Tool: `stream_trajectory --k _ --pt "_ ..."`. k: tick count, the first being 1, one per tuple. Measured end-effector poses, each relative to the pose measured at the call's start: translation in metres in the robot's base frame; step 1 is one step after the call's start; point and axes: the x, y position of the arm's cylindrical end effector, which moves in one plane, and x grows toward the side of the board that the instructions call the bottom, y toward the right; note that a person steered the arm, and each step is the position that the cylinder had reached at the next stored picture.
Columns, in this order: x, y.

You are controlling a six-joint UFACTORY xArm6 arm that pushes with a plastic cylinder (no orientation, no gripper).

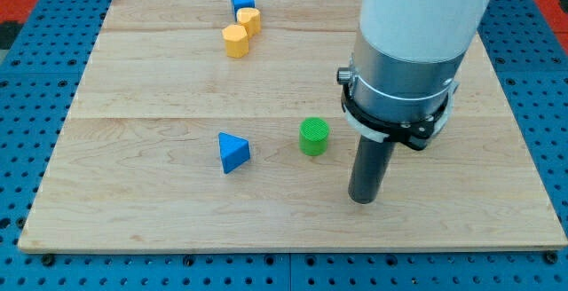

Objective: Move the green circle parallel to the green star

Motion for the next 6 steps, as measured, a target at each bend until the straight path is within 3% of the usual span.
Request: stream_trajectory --k 2,3,4,5,6 --pt "-0.048 -0.050" --pt "-0.046 -0.050" --pt "-0.025 -0.090" --pt "-0.059 -0.101" --pt "-0.076 -0.044"
